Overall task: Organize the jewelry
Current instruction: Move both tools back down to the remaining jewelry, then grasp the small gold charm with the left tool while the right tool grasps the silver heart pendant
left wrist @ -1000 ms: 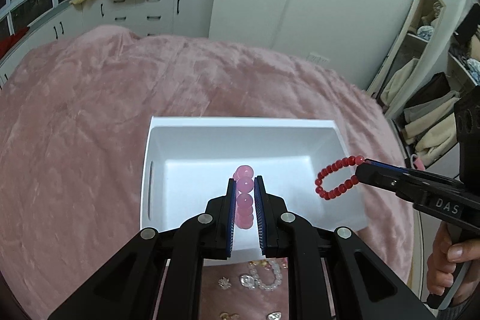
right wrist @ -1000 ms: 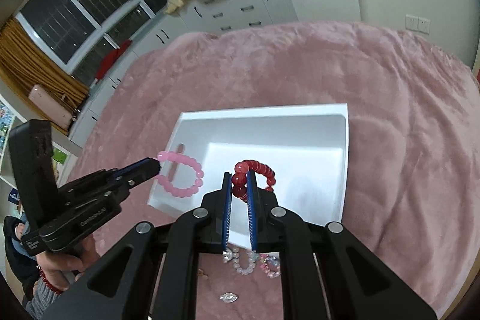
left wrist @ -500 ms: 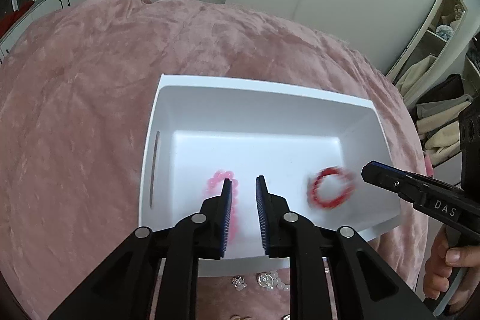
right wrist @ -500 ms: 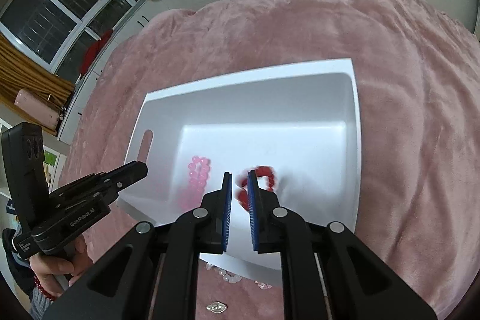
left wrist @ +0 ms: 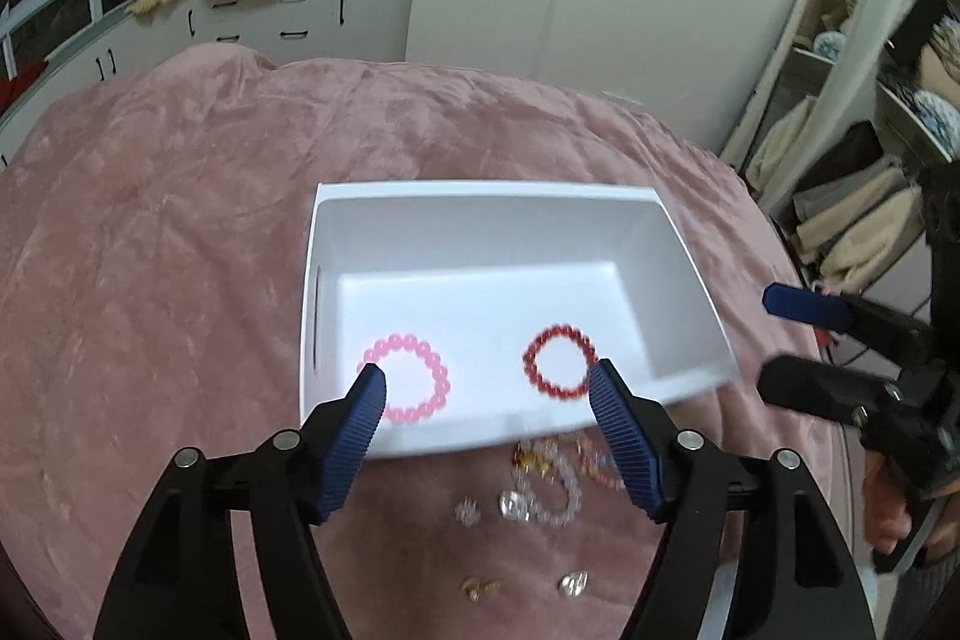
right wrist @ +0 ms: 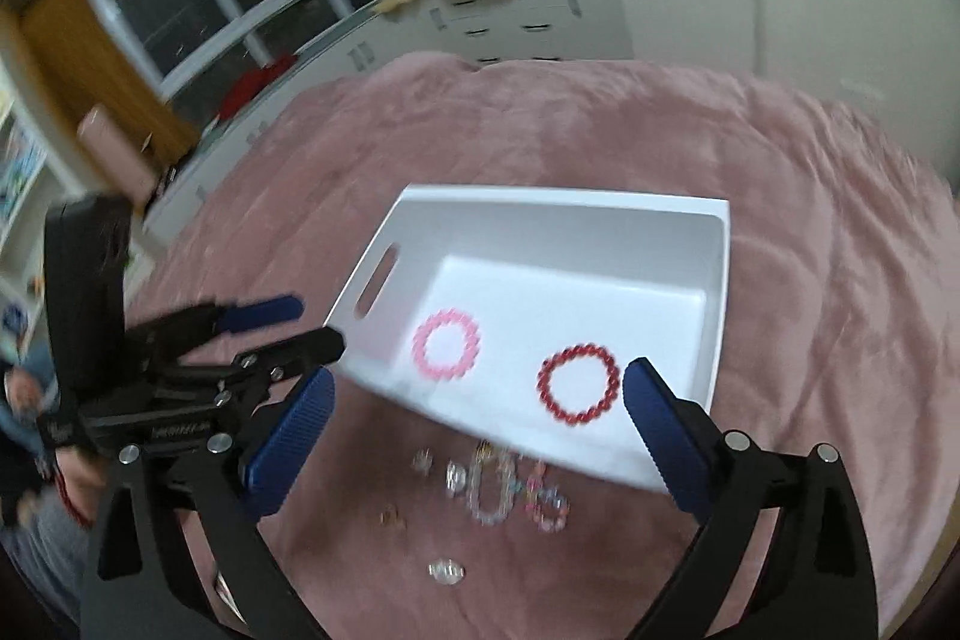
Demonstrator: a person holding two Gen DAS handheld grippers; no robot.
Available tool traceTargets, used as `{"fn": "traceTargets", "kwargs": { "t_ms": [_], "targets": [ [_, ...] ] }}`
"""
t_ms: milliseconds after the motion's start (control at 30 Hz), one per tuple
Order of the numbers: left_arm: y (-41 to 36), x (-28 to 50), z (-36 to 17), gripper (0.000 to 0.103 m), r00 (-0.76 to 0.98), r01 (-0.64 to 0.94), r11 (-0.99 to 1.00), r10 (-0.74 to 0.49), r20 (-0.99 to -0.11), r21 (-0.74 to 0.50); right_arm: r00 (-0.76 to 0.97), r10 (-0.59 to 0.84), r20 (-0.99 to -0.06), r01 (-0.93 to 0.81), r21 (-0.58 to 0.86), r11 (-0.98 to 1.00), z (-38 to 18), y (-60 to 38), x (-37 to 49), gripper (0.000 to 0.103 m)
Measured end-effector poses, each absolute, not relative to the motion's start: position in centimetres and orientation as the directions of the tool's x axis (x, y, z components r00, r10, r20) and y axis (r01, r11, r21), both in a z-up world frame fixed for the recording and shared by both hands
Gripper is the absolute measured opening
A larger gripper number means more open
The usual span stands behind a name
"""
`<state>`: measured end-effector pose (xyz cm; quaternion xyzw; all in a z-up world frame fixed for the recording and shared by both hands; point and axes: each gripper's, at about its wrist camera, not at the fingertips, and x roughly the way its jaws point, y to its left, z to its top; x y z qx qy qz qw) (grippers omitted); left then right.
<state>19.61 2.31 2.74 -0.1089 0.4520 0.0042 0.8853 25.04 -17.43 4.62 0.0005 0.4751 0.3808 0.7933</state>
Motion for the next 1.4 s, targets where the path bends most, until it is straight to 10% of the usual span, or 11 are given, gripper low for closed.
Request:
{"fn": "traceTargets", "kwargs": {
  "t_ms": [500, 1400],
  "targets": [
    [-0.2, 14.1, -2.9, 0.074, 0.52, -0.015, 0.989, -0.119, -0.846, -0.149, 0.119, 0.59, -0.798, -0.729, 0.333, 0.598, 1.1, -16.8, 17.4, 0.097],
    [-0.3, 14.7, -13.1, 0.06, 0.303, 0.117, 0.984, -0.164, -0.939, -0.134, -0.139, 0.118, -0.983, -0.877, 0.177, 0.447, -11.8, -8.6, 14.8, 0.053]
  ]
}}
